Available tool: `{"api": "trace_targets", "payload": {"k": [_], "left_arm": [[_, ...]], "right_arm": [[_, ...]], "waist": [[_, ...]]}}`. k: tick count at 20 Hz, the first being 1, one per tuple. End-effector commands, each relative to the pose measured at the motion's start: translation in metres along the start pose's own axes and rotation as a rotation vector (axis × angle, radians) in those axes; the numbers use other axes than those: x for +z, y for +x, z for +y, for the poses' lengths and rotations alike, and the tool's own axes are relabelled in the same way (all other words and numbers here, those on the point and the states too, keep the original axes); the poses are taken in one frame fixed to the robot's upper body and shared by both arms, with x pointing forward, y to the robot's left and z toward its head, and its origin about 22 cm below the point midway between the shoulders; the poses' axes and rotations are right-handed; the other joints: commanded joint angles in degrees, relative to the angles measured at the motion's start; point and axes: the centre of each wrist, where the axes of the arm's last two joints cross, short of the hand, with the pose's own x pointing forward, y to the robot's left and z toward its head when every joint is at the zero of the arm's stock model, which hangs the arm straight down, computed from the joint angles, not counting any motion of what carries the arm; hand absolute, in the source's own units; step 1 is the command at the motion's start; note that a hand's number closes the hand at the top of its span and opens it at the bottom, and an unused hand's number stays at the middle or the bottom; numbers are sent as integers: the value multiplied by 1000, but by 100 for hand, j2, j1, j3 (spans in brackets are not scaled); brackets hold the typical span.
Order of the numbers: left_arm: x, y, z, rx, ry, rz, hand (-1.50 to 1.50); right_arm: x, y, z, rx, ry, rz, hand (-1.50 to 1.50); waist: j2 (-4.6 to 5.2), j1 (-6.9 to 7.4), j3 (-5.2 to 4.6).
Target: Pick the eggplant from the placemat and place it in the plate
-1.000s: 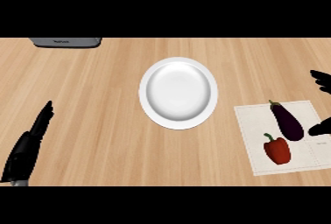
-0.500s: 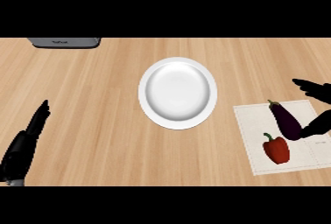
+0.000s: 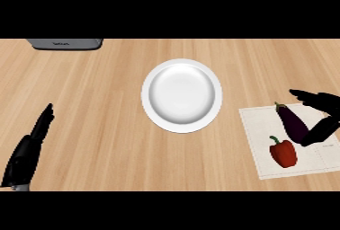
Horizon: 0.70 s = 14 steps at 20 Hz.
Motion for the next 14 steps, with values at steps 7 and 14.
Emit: {"api": "trace_targets", "payload": {"k": [7,14], "left_arm": [[4,3,2,-18,0,8,0],[11,-7,2,3,-1,6,0]], "right_arm": [[-24,-2,18,-6,24,12,-150],[-23,-16,18,-37,5,-56,150]], "waist": [[-3,-7,0],[-6,-8,0]]}}
